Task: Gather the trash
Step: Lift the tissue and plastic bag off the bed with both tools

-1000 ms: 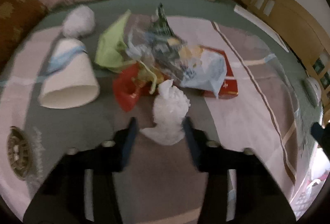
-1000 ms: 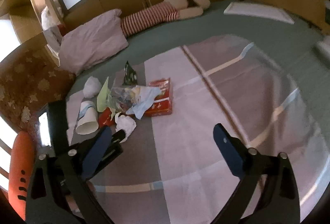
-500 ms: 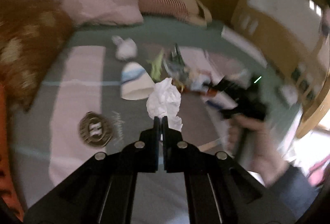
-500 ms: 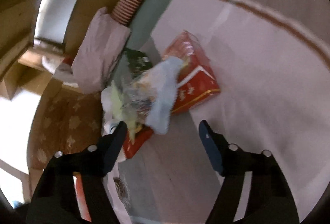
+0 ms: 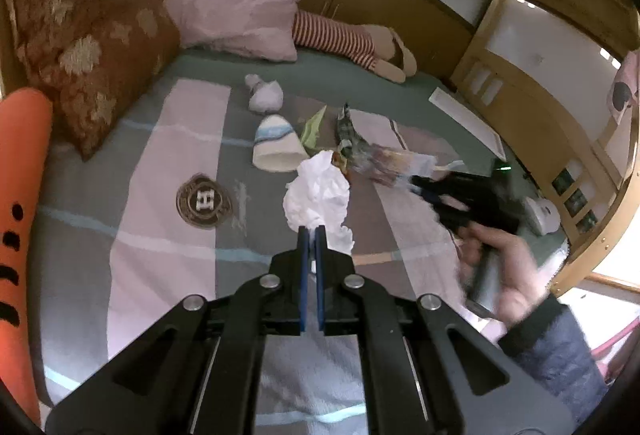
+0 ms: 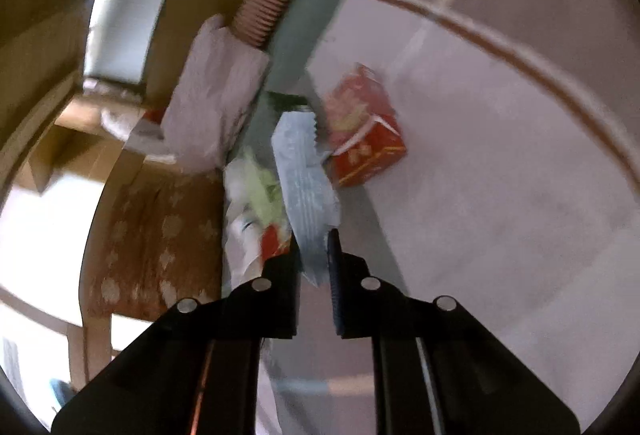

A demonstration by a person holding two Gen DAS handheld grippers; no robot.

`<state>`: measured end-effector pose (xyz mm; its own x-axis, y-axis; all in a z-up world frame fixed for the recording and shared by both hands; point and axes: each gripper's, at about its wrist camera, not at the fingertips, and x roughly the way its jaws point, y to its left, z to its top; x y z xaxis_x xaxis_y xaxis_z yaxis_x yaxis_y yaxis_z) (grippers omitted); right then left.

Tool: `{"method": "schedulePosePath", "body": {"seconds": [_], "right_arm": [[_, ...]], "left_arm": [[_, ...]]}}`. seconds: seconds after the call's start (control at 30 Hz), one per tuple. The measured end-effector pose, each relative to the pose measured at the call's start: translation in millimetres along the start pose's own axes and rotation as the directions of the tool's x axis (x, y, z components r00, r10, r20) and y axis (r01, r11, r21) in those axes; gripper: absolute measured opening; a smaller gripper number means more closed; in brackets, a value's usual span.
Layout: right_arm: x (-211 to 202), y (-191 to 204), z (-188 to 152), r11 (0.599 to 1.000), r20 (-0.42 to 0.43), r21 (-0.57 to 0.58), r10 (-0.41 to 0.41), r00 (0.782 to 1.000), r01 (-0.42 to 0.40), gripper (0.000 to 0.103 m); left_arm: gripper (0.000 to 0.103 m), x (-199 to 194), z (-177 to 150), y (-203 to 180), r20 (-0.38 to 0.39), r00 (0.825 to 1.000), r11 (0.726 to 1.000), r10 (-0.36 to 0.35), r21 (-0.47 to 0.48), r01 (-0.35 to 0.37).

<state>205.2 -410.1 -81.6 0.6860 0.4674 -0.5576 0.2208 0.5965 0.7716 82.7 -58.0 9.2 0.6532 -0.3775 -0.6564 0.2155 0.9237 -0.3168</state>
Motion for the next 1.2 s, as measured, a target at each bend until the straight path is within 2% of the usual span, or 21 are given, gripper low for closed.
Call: {"method": "schedulePosePath", "body": {"seconds": [0.07, 0.1, 0.17, 0.2, 0.23, 0.3, 0.33, 0.47, 0.53, 0.7, 1.2], "right_arm": [[-24, 31, -10, 0.986, 0.036, -0.150, -0.068, 0.997, 0.073, 0.013], [-44, 56, -22, 0.956, 0.074, -0.267, -0.109, 0.991, 0.125, 0.013], [-68, 89, -50, 0.885, 0.126, -0.423, -0.155, 0.980, 0.195, 0.013], [-76, 100, -62, 0.853, 0.148, -0.474, -0.170, 0.974, 0.220, 0.013], [-86, 114, -83, 0.804, 0.179, -0.536, -0.187, 0.966, 0.256, 0.013], [-100, 124, -120, 0.746, 0.216, -0.600, -0.197, 0.956, 0.289, 0.013], [-103, 124, -132, 0.733, 0.217, -0.615, -0.198, 0.956, 0.291, 0.013], [-106, 128, -164, 0.715, 0.208, -0.645, -0.174, 0.962, 0.269, 0.013], [-96, 134, -164, 0.706, 0.202, -0.656, -0.175, 0.963, 0.266, 0.013], [-82, 132, -160, 0.725, 0.172, -0.642, -0.182, 0.968, 0.250, 0.013], [-81, 130, -164, 0.719, 0.170, -0.647, -0.189, 0.967, 0.254, 0.013]], "left_arm": [[0.004, 2, 0, -2, 0.005, 1.000, 1.000, 0.005, 0.000, -0.005], [0.004, 5, 0, -1, 0.001, 1.000, 1.000, 0.002, -0.009, -0.002], [0.004, 12, 0, -2, -0.017, 1.000, 1.000, 0.000, -0.021, -0.001], [0.004, 14, -1, -1, -0.021, 1.000, 1.000, 0.000, -0.023, -0.001], [0.004, 16, -1, -2, -0.025, 1.000, 1.000, 0.002, -0.025, -0.002], [0.004, 19, -2, -4, -0.029, 1.000, 1.000, 0.010, -0.019, -0.010], [0.004, 20, -3, -5, -0.029, 0.999, 1.000, 0.016, -0.013, -0.016], [0.004, 21, -9, -7, -0.034, 0.999, 0.999, 0.036, 0.022, -0.036], [0.004, 20, -11, -6, -0.037, 0.998, 0.999, 0.043, 0.031, -0.042], [0.004, 18, -11, 3, -0.032, 0.997, 0.997, 0.074, 0.028, -0.073], [0.004, 17, -10, 2, -0.028, 0.996, 0.995, 0.089, 0.045, -0.088]]}}
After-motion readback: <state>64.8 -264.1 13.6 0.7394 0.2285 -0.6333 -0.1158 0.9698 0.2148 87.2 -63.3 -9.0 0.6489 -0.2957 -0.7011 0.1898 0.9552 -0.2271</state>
